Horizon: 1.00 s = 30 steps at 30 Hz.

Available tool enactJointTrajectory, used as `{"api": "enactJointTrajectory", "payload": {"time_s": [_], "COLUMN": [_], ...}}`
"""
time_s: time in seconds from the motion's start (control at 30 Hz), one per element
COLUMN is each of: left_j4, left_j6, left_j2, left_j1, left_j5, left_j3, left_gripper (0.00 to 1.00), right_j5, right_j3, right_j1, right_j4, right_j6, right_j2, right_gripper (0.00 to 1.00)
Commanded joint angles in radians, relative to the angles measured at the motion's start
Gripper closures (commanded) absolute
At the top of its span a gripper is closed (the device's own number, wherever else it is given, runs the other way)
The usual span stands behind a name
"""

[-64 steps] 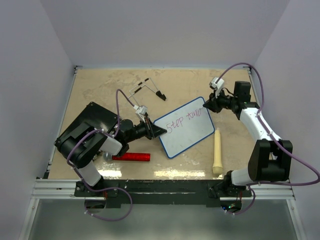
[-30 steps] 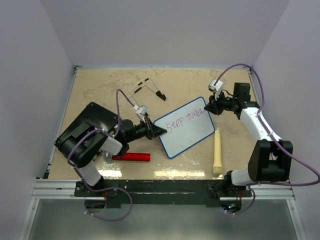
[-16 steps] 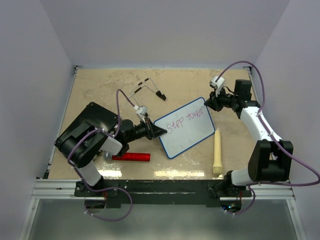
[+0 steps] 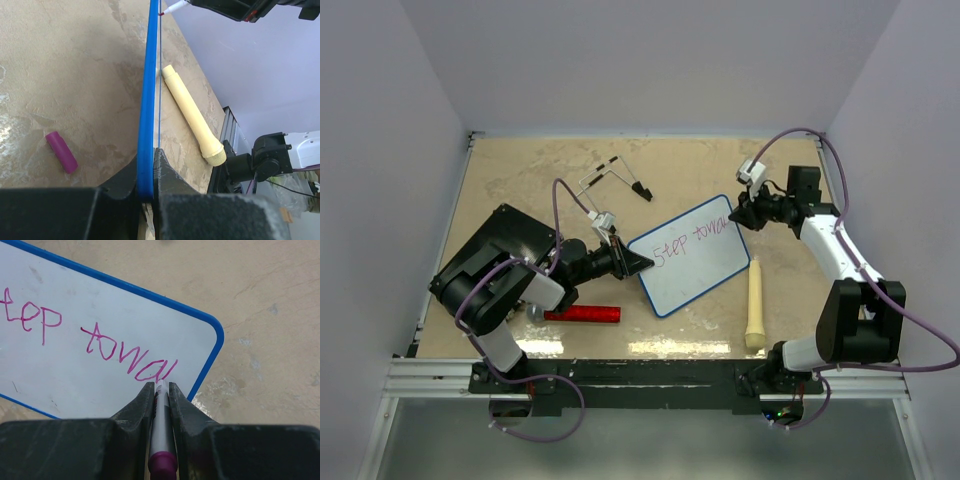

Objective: Write a sentence on the whiteboard

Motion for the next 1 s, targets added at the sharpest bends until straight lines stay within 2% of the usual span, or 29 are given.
{"api": "enactJointTrajectory", "payload": {"time_s": [0.0, 0.97], "left_j4": [0.072, 0.082], "left_j6": [0.051, 0.051], "left_j2": [0.003, 0.008], "left_j1": [-0.007, -0.005], "left_j5": [0.026, 0.029], "left_j3": [0.013, 0.007], "left_gripper": [1.0, 1.0], "right_j5": [0.002, 0.015], "right_j3": [-0.006, 0.04], "right_j1": [0.001, -0.008], "right_j4": [-0.035, 0.132], "right_j6": [-0.039, 0.097], "right_j2": [-0.007, 0.005], "right_gripper": [1.0, 1.0]}}
